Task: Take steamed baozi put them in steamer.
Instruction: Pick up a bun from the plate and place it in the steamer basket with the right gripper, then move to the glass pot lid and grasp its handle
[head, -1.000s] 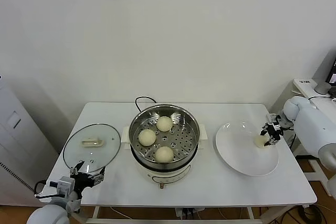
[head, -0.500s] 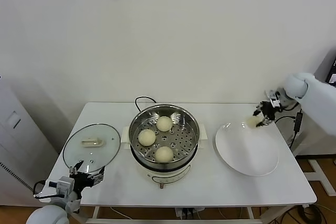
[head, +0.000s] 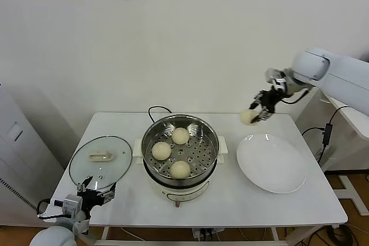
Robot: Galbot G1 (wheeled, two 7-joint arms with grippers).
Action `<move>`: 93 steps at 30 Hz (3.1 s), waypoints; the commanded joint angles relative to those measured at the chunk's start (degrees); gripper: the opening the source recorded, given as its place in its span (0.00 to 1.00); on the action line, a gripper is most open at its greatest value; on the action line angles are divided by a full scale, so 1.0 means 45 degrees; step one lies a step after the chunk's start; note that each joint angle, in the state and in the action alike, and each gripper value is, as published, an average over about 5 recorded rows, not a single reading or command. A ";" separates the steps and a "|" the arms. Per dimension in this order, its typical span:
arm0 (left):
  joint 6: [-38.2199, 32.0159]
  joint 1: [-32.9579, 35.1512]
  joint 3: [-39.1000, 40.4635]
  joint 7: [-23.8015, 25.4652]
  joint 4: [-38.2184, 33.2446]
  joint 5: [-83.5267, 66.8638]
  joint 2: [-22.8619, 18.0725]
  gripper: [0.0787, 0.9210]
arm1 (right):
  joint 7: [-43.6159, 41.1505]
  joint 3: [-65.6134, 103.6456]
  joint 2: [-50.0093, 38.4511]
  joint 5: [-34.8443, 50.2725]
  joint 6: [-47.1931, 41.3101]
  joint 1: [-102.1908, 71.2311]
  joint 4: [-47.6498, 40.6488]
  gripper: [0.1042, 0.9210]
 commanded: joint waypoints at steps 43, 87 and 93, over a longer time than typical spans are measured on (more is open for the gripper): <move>-0.0087 0.0050 -0.0135 0.0008 0.0011 0.0077 -0.0282 0.88 | 0.4864 -0.0786 0.3496 0.2570 -0.4065 -0.1994 0.2667 0.46; 0.0002 -0.0112 -0.0570 -0.0099 -0.0260 0.0233 -0.0646 0.88 | 1.2082 2.1367 -0.2363 0.0599 0.1270 -1.8263 0.2058 0.88; -0.0117 -0.0113 -0.0733 -0.0069 -0.0239 0.0240 -0.0506 0.88 | 1.2059 2.4503 -0.0848 -0.0435 0.1920 -2.1456 0.2747 0.88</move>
